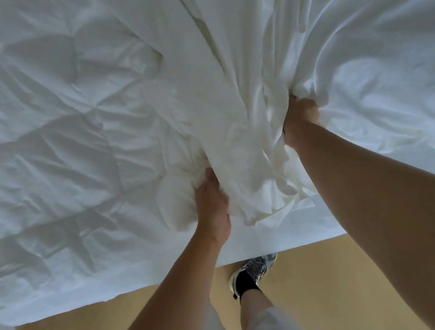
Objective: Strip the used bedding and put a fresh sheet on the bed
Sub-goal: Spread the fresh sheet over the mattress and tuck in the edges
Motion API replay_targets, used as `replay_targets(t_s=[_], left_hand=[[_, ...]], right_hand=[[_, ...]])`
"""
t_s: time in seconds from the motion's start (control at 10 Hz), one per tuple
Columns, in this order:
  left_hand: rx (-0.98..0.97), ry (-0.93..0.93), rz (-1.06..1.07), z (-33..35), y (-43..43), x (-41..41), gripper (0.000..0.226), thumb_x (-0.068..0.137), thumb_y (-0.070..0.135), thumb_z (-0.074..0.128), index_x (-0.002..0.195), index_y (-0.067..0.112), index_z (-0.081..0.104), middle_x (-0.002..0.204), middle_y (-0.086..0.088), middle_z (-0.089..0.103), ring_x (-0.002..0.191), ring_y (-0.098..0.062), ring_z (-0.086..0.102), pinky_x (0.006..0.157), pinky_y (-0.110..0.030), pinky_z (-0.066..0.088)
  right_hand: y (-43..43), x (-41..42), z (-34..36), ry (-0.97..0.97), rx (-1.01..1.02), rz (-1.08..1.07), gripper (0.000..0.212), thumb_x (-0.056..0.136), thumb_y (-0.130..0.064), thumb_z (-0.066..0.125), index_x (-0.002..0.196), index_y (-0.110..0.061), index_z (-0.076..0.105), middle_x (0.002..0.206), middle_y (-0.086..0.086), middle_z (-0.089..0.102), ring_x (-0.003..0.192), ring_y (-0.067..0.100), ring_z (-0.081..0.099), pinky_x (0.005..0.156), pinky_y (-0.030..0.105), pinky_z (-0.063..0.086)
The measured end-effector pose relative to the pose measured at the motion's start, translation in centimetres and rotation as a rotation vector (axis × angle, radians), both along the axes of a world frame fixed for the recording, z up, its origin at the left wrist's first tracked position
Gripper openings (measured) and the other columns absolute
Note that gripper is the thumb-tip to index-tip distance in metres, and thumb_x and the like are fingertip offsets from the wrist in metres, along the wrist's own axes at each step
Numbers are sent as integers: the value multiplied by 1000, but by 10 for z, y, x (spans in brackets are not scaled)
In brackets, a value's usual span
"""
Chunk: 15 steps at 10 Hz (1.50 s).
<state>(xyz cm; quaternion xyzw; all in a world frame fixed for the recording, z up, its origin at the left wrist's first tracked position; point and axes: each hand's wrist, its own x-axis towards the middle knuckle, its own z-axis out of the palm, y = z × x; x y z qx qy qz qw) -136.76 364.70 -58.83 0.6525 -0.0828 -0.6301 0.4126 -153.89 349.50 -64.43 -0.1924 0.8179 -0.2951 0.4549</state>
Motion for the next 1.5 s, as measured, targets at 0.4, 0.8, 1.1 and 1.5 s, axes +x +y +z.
replay_targets(t_s=[0.4,0.8,1.1,1.5], left_hand=[[-276,-698,-1215,37,-60,-63,77,88,55,60,154,30,30,163,-4,19,142,-32,35,111,-51,38],[-223,-280,-722,-8,20,-59,39,98,36,58,136,29,49,112,9,67,69,-8,68,75,-29,52],[-112,-189,-561,-7,-20,-66,45,82,64,67,109,28,68,99,16,69,92,-3,66,88,-35,57],[-100,-487,-263,-3,-13,-59,52,98,35,46,47,24,45,45,9,40,53,-18,39,59,-39,36]], right_hand=[[33,-29,84,-180,-151,98,63,80,-75,60,96,-14,70,97,7,73,91,24,71,88,36,57],[47,-66,71,405,-116,377,32,88,-47,65,91,-15,68,81,5,67,70,26,62,63,33,50],[71,-75,71,-37,-46,422,23,92,-36,70,105,-18,76,97,9,76,90,30,74,79,43,61],[81,-43,74,-598,90,461,75,76,-71,69,122,-12,68,117,12,72,112,34,68,90,46,58]])
